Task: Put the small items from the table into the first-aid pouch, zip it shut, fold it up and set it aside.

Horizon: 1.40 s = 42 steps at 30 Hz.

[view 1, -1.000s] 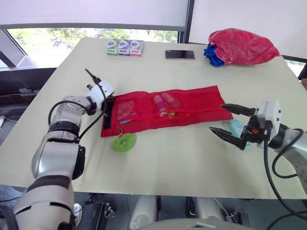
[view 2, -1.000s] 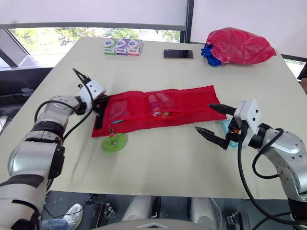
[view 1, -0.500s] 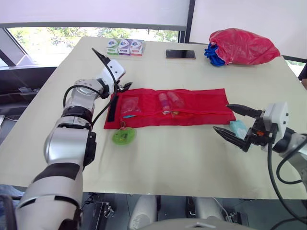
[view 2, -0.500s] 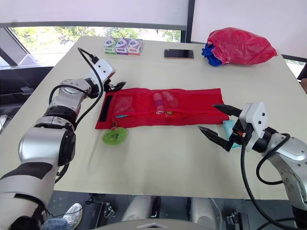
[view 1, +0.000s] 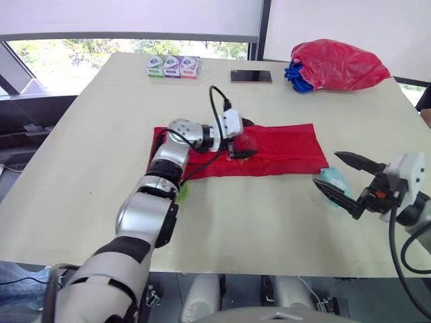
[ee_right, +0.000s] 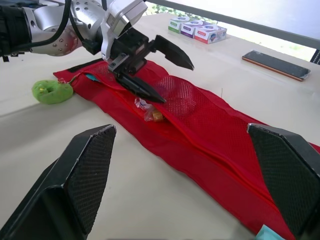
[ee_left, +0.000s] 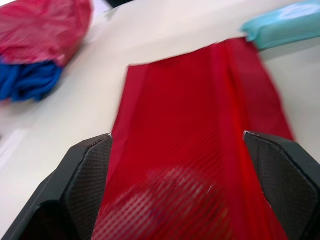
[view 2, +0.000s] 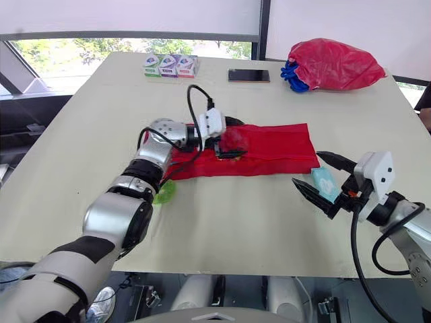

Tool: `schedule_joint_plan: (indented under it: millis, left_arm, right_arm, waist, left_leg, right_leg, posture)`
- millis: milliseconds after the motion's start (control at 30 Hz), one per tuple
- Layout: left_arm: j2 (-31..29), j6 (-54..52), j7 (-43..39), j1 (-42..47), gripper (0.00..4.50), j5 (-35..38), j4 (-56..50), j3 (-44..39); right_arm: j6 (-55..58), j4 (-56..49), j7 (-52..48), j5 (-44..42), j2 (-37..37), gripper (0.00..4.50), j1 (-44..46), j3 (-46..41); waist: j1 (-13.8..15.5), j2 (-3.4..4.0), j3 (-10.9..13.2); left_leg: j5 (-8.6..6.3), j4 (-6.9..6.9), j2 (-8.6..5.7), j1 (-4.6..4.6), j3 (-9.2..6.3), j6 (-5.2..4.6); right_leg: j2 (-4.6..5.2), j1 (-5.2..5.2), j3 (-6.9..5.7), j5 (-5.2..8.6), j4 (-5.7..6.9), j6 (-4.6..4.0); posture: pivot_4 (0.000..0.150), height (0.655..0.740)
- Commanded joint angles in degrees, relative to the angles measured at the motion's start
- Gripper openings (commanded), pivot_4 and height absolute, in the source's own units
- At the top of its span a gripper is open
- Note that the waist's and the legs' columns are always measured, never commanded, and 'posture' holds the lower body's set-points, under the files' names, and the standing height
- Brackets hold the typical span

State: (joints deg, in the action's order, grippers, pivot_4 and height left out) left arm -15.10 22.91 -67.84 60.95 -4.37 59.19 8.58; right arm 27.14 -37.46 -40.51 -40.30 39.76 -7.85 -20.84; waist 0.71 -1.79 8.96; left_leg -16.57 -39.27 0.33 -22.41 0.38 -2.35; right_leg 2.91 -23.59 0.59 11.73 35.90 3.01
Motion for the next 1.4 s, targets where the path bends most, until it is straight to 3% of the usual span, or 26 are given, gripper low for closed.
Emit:
schedule_joint_plan:
  millis: [33,267,300,367,600,633,800,1200,1400]
  left_arm:
    - [1.36,-0.27,-0.72,0.12,4.45,-1.55,-1.74,2.74]
    - [2.22,1.13,2.95,1.44,4.45,-6.29,1.13,6.91]
    - [2.75,0.99,3.62,1.76,4.22,-6.23,1.80,6.71]
    - [3.46,0.77,4.55,2.29,3.72,-5.99,2.92,6.33]
    - [2.76,0.77,3.15,0.82,0.29,-5.16,1.60,5.69]
    - [2.23,0.74,2.73,0.18,0.06,-5.05,0.92,5.64]
    - [-1.80,-1.93,-0.80,-5.10,0.06,-3.04,-7.72,5.28]
    - [-14.57,-21.91,-3.20,-23.63,0.06,3.79,-42.74,2.98]
    - [-17.49,-27.20,-1.00,-25.21,0.06,4.82,-47.29,1.80]
  right_arm:
    - [0.10,-2.68,1.30,-0.75,0.70,4.50,-0.28,-2.47]
    - [0.32,-3.51,2.40,-1.43,1.17,4.50,-1.36,-4.47]
    - [0.31,-3.49,2.41,-1.45,1.21,4.50,-1.45,-4.70]
    - [0.23,-3.28,2.35,-1.33,1.28,4.50,-1.55,-4.89]
    - [-1.52,-2.99,-0.76,-1.41,1.32,4.50,-5.83,-7.84]
    - [-1.68,-3.06,-1.39,-1.77,1.29,4.50,-6.56,-8.49]
    - [-2.25,-3.54,-2.94,-2.54,1.07,4.50,-8.91,-10.43]
    - [-2.05,-4.07,-4.62,-5.99,0.97,4.50,-10.05,-11.41]
    - [-1.81,-3.90,-8.13,-8.98,1.90,4.50,-13.85,-16.08]
  waist:
    - [0.04,0.00,0.00]
    - [0.09,0.00,0.00]
    - [0.09,0.00,0.00]
    - [0.13,0.00,0.00]
    - [0.11,0.01,0.00]
    - [0.11,0.01,0.00]
    - [-0.28,0.10,-0.04]
    - [-0.26,0.17,-0.07]
    - [0.19,0.19,-0.08]
  left_leg:
    - [0.00,0.00,0.00,0.00,-0.06,0.00]
    - [0.00,0.00,-0.03,-0.03,-0.24,-0.01]
    - [0.00,-0.01,-0.03,-0.03,-0.25,-0.01]
    - [0.00,-0.01,-0.03,-0.04,-0.27,-0.01]
    - [0.00,-0.03,-0.06,-0.11,-0.37,-0.01]
    - [0.00,-0.03,-0.05,-0.11,-0.38,-0.01]
    - [0.00,-0.02,0.03,-0.03,-0.34,-0.01]
    - [0.00,-0.01,0.16,0.01,-0.32,0.00]
    - [0.00,-0.03,0.13,-0.01,-0.38,0.00]
  right_leg:
    - [0.00,0.00,0.00,0.00,0.00,0.00]
    - [-0.02,0.00,0.01,0.00,-0.01,0.00]
    - [-0.02,0.01,0.01,0.00,-0.01,0.00]
    - [-0.02,0.01,0.01,0.00,-0.01,0.00]
    - [-0.03,0.01,-0.02,0.00,-0.02,0.00]
    - [-0.03,0.01,-0.03,0.00,-0.02,0.00]
    - [-0.07,0.02,0.04,0.00,0.00,0.00]
    - [-0.06,0.02,0.10,0.01,0.03,-0.02]
    - [-0.07,0.04,0.10,0.01,0.02,-0.01]
  posture:
    - [0.150,0.7400]
    - [0.150,0.7400]
    - [0.150,0.7400]
    - [0.150,0.7400]
    - [0.150,0.7400]
    - [0.150,0.7400]
    - [0.150,0.7400]
    - [0.150,0.7400]
    - [0.150,0.7400]
